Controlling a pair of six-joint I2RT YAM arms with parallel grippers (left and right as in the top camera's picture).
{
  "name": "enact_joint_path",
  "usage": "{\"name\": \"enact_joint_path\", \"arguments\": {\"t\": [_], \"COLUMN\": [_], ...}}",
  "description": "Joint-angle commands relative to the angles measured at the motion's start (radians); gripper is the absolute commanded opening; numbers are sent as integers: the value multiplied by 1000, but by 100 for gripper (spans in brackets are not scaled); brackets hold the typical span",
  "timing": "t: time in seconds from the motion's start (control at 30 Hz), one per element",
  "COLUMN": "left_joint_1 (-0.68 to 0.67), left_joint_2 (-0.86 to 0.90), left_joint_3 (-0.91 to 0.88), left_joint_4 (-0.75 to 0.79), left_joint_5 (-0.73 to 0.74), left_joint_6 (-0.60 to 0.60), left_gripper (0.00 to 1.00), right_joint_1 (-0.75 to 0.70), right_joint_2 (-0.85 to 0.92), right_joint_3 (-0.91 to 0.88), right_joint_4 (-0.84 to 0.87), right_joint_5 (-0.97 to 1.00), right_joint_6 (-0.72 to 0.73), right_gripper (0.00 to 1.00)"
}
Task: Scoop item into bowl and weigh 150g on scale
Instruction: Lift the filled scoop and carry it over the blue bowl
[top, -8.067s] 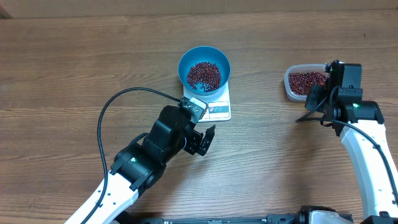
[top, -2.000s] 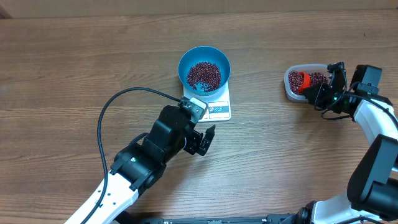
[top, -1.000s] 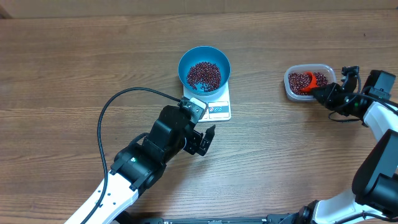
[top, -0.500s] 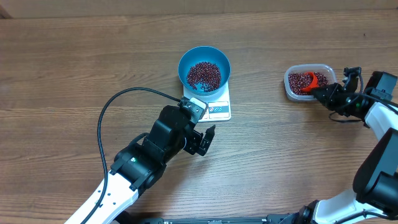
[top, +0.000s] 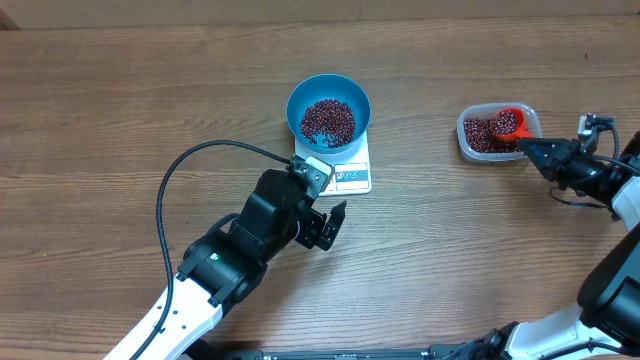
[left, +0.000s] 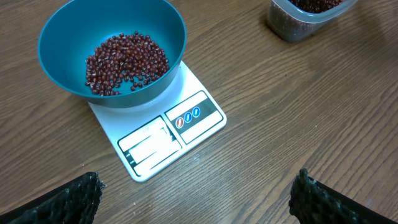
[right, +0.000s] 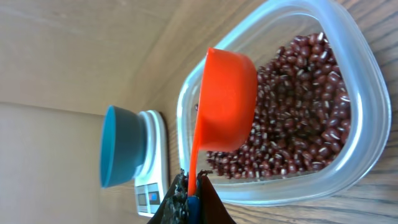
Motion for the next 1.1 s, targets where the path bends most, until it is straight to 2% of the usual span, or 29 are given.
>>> {"name": "enact_joint_path", "arguments": {"t": [0.0,0.6,1.07], "left_joint_1": [5,5,5], "left_joint_2": [0,0,0], "left_joint_3": [24,24,24], "left_joint_4": [5,38,45], "left_joint_5": [1,4,6], "left_joint_6": [8,8,6], "left_gripper": [99,100,100], "right_joint_1": [-8,12,219], "right_joint_2": [3,3,3], "right_joint_3": [-7,-7,-6], "right_joint_4": [4,3,41], "right_joint_5": [-116,-390,-390], "right_joint_6": [-3,5,31], "right_gripper": [4,4,4]}}
